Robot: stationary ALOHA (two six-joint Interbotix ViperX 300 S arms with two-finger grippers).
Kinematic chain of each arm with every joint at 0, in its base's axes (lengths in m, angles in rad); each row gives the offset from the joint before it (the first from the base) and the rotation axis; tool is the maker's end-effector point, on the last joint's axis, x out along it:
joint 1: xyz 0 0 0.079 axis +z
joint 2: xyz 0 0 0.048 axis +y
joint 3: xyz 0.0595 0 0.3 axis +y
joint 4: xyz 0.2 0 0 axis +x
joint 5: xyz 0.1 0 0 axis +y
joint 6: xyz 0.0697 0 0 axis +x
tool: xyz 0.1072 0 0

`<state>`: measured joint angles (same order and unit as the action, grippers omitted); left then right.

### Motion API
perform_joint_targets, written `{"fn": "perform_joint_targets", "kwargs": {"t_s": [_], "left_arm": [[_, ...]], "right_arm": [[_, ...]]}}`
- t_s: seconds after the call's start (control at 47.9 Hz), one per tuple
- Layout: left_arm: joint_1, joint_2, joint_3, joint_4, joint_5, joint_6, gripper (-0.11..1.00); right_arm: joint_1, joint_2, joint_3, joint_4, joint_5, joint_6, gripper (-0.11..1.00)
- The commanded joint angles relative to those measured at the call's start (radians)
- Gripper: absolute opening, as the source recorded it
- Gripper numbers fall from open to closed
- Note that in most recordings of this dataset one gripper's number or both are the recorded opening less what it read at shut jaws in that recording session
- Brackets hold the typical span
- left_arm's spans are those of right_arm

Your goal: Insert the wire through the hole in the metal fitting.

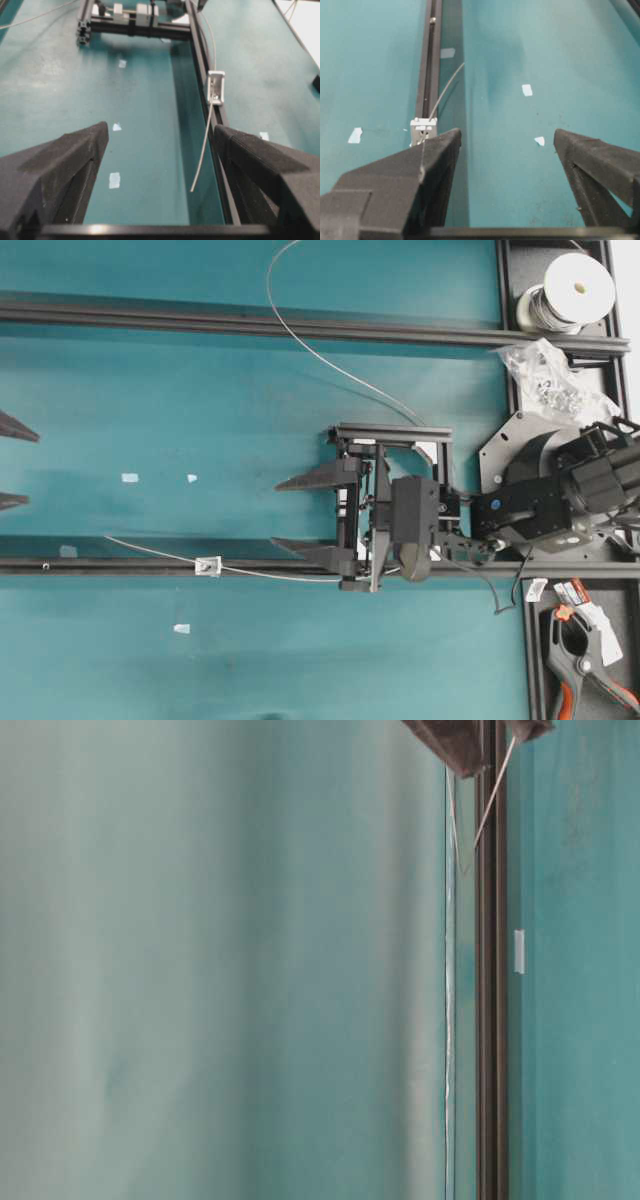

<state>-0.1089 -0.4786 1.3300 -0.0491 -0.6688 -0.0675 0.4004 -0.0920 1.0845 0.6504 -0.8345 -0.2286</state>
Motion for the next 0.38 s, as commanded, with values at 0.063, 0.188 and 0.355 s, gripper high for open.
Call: {"fn": "perform_joint_targets", "kwargs": {"t_s": [0.063, 0.188, 0.355], "left_arm": [[-0.008, 0.071, -0.017, 0.003, -0.081, 0.003, 0.82], [-0.008, 0.094, -0.014, 0.003, -0.117, 0.005, 0.82], [-0.008, 0.095, -0.014, 0.003, -0.126, 0.011, 0.82]], "right_arm": [[-0.002, -0.008, -0.012, -0.003, -0.008, 0.002, 0.87], [-0.002, -0.009, -0.012, -0.003, -0.009, 0.002, 0.87], [-0.002, -0.009, -0.008, -0.003, -0.017, 0.002, 0.87]]}}
